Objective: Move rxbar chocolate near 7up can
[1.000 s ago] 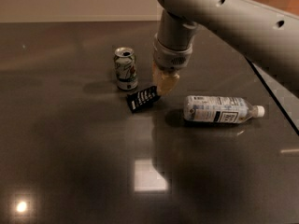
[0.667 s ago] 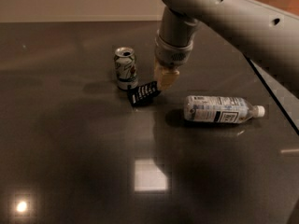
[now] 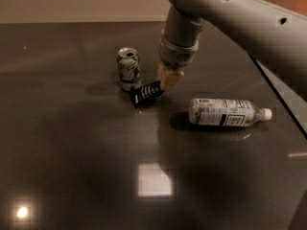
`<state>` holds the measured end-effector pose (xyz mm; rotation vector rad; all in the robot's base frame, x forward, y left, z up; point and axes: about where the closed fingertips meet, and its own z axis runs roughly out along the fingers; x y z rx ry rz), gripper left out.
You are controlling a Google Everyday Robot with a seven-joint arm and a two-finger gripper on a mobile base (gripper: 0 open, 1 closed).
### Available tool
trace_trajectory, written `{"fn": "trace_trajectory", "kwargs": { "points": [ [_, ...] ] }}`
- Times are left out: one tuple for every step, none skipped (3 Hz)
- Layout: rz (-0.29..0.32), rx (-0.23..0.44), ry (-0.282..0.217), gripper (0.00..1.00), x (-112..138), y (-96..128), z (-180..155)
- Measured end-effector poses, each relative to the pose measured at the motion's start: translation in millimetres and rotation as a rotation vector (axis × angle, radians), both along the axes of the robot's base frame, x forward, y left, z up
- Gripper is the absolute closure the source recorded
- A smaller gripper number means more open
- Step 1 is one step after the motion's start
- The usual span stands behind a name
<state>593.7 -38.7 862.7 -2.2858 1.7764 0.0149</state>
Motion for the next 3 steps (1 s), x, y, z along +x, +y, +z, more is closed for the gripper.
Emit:
{"fn": "trace_trajectory", "kwargs": {
  "points": [
    [0.001,0.000,0.000,0.14,0.3,0.8,-1.0],
    [0.002,0.001,0.000,0.00,0.6,1.6,-2.1],
    [0.002,0.001,0.000,0.00,0.6,1.6,-2.2]
  ]
}}
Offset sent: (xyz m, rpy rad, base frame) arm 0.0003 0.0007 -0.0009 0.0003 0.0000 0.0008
